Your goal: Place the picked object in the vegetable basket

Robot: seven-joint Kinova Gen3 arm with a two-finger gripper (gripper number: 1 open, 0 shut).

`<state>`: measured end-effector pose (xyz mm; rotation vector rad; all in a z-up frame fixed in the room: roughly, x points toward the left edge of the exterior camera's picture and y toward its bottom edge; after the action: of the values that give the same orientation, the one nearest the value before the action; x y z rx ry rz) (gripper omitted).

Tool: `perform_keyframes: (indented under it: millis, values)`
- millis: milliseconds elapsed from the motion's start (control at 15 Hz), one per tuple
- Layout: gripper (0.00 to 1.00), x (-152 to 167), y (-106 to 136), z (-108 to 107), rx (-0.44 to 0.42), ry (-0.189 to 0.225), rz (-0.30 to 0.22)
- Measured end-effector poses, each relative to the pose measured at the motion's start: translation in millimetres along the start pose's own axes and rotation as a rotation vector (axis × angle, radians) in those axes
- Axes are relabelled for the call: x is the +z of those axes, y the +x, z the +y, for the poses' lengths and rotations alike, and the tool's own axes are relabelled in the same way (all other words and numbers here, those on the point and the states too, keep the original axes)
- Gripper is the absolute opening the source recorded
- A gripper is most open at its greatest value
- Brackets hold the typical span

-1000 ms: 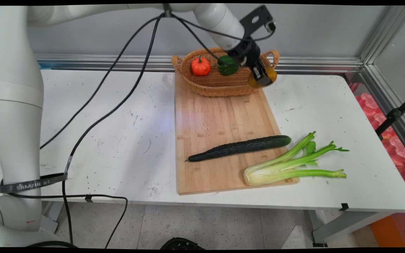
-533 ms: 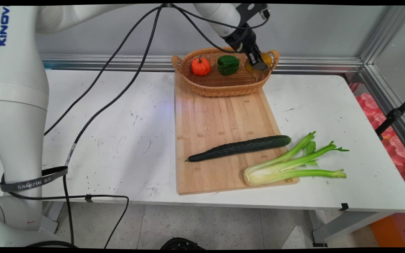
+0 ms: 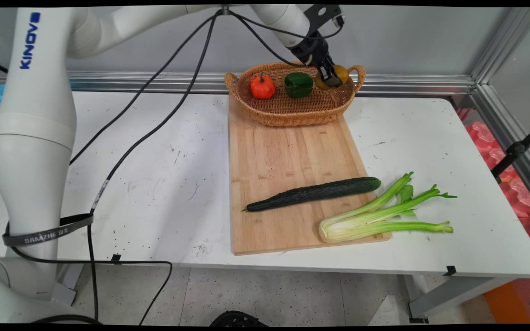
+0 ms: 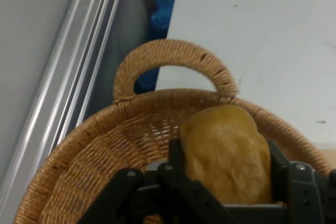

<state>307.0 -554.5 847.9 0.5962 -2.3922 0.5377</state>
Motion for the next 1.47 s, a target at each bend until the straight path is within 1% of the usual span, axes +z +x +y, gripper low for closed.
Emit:
perform_keyframes:
  millis: [200, 733, 1267, 1333, 1467]
  values:
    - [0.00, 18, -10, -8, -0.004, 0.006, -0.006]
    - [0.00, 51, -29, -16, -0.007, 0.008, -0.024]
    - [0.00, 68, -43, -18, -0.008, 0.001, -0.043]
    - [1.00, 70, -44, -18, -0.008, -0.001, -0.044]
    - [1.00, 72, -44, -17, -0.010, -0.005, -0.043]
